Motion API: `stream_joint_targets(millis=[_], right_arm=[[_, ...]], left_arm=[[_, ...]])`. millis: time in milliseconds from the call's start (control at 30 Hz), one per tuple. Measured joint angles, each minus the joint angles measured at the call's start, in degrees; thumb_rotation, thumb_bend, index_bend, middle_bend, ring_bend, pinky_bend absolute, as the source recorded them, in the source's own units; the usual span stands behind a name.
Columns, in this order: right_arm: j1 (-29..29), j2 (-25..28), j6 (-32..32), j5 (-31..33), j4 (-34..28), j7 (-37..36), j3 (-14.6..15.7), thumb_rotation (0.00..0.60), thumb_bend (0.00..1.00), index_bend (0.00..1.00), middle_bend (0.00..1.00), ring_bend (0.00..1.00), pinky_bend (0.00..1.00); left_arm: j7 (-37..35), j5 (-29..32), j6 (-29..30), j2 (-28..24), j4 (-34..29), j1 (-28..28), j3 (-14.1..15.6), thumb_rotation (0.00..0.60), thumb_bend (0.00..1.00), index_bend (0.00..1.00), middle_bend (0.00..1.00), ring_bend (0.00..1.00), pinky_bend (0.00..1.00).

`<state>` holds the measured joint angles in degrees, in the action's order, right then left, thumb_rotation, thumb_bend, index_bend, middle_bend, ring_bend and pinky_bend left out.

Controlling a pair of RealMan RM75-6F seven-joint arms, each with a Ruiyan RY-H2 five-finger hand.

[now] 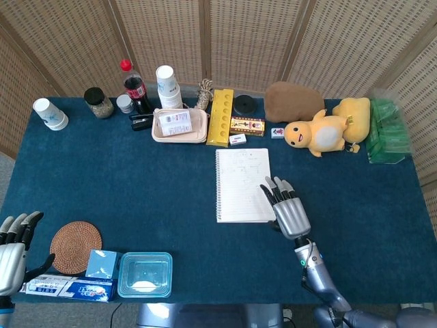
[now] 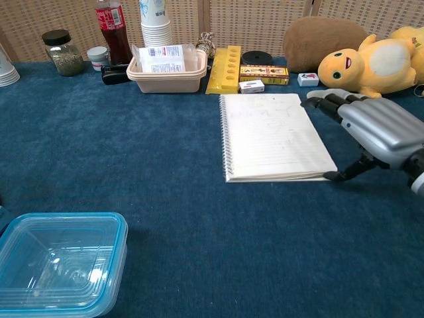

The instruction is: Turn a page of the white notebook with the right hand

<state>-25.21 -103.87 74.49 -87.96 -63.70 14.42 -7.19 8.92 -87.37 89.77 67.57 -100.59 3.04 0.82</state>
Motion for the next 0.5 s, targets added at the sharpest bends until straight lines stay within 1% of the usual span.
stream_joint_targets(millis=[400, 500], right_arm=[[-0.59, -5.99, 6.07, -1.86, 8.77, -7.34, -1.14, 0.6, 0.16, 0.1, 0.11, 0.07, 0.15], [-0.99, -7.56, 6.82, -1.91, 11.24, -8.91, -1.59, 0.6, 0.16, 0.1, 0.11, 0.09, 0.17]], left_arm=[[-0.08, -0.46, 0.55, -0.07, -0.19, 0.21, 0.12, 0.6, 0.24, 0.18, 0.14, 0.09, 0.0], [-0.18, -0.68, 0.81, -0.08, -0.24, 0.35, 0.22, 0.6, 0.24, 0.18, 0.14, 0.09, 0.0]])
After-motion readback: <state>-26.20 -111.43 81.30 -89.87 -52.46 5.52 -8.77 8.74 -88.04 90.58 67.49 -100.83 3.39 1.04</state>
